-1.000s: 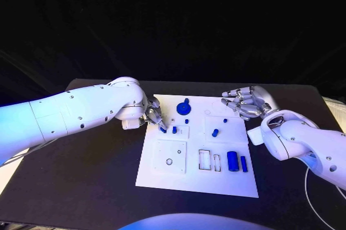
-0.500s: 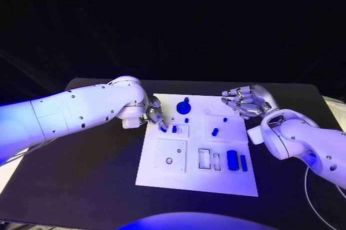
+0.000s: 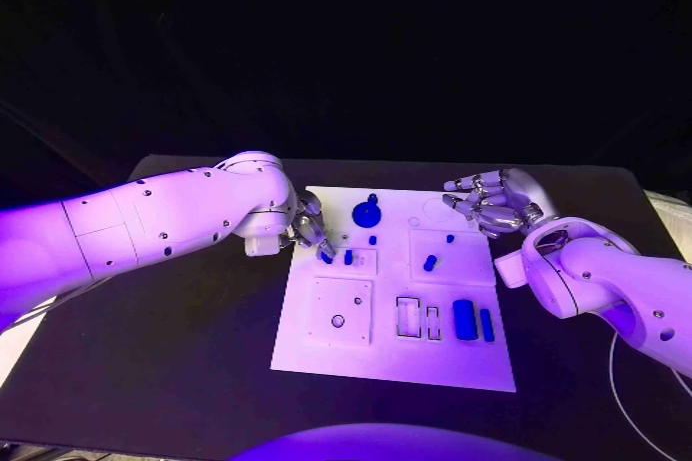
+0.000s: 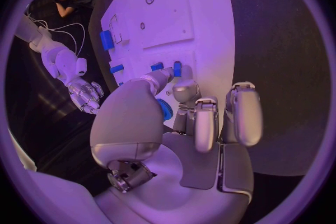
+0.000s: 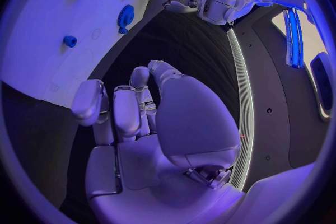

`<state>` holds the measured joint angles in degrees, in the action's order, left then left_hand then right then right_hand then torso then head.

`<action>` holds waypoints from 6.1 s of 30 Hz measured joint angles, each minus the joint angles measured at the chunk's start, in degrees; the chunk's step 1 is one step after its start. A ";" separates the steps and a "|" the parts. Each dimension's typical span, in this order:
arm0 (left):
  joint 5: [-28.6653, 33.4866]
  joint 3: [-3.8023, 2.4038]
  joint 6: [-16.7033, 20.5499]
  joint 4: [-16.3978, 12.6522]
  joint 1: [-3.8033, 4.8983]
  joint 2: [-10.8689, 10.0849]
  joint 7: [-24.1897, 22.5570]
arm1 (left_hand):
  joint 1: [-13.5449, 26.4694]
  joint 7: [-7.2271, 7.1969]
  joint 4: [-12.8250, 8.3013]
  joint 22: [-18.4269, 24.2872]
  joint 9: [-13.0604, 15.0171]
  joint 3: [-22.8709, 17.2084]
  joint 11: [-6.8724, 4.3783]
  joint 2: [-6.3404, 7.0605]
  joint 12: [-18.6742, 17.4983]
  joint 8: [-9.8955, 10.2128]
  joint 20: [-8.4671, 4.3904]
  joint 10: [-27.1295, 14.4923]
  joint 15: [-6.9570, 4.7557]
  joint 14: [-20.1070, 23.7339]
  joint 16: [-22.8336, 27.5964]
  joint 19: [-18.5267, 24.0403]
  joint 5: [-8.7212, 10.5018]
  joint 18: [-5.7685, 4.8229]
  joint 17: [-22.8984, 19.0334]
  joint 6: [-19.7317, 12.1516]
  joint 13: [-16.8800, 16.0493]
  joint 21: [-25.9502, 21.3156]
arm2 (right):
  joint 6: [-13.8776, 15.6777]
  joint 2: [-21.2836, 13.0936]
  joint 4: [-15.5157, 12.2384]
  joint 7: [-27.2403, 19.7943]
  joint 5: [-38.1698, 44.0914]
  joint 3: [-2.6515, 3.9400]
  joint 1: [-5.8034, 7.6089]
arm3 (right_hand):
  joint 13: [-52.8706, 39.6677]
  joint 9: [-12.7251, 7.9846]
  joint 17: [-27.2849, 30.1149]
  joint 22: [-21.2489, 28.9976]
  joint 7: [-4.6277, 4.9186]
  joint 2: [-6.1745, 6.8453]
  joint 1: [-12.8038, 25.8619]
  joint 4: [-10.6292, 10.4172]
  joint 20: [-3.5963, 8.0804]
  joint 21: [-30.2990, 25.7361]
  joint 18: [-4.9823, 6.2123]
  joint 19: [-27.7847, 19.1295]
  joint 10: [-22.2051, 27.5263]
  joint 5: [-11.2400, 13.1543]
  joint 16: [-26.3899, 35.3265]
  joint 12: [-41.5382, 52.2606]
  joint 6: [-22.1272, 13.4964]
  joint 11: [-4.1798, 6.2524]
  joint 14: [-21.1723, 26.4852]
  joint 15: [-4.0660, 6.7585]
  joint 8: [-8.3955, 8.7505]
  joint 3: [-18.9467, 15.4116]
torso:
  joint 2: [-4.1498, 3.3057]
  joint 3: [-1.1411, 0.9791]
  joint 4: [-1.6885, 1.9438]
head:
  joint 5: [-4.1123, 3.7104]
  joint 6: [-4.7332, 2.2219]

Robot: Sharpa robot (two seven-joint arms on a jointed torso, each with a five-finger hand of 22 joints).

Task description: Assemble the parts on the task board

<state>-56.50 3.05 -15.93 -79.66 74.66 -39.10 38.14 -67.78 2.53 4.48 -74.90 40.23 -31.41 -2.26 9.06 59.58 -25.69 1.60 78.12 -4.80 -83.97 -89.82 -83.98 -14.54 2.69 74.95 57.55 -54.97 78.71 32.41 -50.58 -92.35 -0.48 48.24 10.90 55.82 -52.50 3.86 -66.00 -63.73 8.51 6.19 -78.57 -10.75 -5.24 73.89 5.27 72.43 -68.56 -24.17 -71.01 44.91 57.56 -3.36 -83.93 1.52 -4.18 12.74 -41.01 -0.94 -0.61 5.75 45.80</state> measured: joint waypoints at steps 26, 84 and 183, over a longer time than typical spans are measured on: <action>-1.47 -0.02 0.10 0.58 -0.24 0.81 0.10 | 4.67 -0.53 -2.29 -0.04 1.20 -1.94 -0.61 -0.02 1.02 -0.71 -0.78 0.83 -0.83 0.00 0.00 0.04 -0.03 0.01 -0.02 1.73 -1.16 0.95 | 0.03 -0.17 -0.20 -0.06 -0.06 0.00 0.00 | 0.00 0.00 0.00 0.00 0.00 0.00 0.00 0.00 0.00 0.00 0.00 0.00 0.15 -0.23 0.00 0.00 0.00 0.16 0.00 0.00 0.00 0.00 | 0.04 -0.04 0.02 | -0.25 0.21; 10.31 -0.90 14.04 -3.46 -0.58 -4.99 -9.00 | -5.06 4.86 8.21 8.99 -0.38 27.63 5.49 -6.62 -17.85 3.15 2.74 -23.51 3.92 10.24 26.81 14.59 6.79 6.32 -15.74 -11.70 18.60 -50.81 | -0.44 -0.27 -0.15 -0.36 -0.15 0.00 -0.06 | 0.34 0.00 0.20 0.29 -0.19 0.01 0.01 0.16 -0.17 -0.34 0.00 -0.24 0.33 -0.23 0.22 -0.21 -0.19 0.33 0.00 0.00 0.00 0.16 | 0.01 0.02 0.01 | -0.91 -0.88; -28.97 -0.08 18.78 4.20 -5.08 7.60 -27.58 | -16.19 4.91 -1.54 -0.03 -28.75 3.84 5.68 -0.46 -40.08 15.14 3.35 -13.34 4.10 0.00 9.88 0.06 8.50 2.04 -2.64 3.71 47.20 -12.57 | -0.50 -0.07 -0.27 -0.93 -0.41 0.00 -0.78 | 0.57 0.00 0.25 0.45 -0.04 0.23 0.23 0.32 0.00 -0.45 0.00 -0.41 0.51 -1.33 0.45 -0.21 -0.36 0.11 0.00 0.00 0.00 0.31 | 0.01 -0.06 0.03 | -3.01 -1.52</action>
<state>-85.47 2.96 2.85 -75.46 69.58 -31.50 10.56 -83.97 7.44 2.94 -74.93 11.48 -27.57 3.42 8.60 19.49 -10.55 4.95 64.78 -0.70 -83.97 -79.94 -83.92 -6.04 4.73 72.31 61.25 -7.78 66.14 31.91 -50.65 -92.62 -1.41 47.83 10.90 55.04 -51.92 3.86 -65.75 -63.28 8.46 6.42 -78.34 -10.43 -5.24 73.44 5.27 72.02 -68.04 -25.50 -70.56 44.70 57.20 -3.25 -83.94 1.52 -4.18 13.06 -41.00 -1.01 -0.58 2.74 44.28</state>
